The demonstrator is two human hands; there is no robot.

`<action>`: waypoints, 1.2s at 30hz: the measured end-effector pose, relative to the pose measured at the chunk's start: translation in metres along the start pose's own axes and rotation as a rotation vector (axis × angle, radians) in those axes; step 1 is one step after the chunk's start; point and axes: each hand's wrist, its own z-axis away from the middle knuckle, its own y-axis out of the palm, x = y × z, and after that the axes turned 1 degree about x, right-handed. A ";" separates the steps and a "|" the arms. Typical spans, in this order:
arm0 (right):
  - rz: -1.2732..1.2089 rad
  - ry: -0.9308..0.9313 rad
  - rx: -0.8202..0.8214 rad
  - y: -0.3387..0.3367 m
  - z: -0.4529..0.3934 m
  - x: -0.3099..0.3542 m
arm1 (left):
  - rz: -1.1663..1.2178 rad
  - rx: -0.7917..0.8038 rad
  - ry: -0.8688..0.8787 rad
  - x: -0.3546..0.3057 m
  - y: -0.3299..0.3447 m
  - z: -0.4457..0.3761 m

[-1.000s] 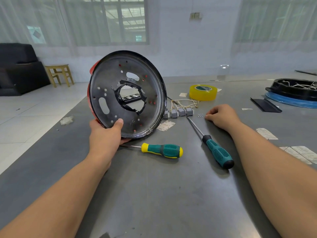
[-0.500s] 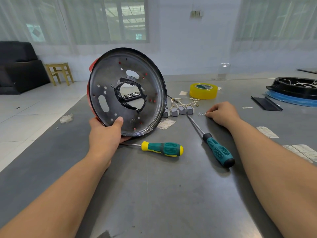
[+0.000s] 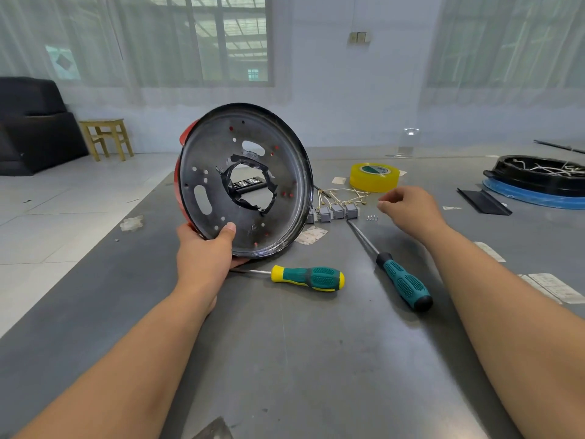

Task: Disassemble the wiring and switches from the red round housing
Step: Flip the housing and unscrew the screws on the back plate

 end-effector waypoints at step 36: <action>0.960 -0.101 -0.018 0.023 0.158 0.090 | 0.306 0.135 -0.155 -0.033 -0.048 0.047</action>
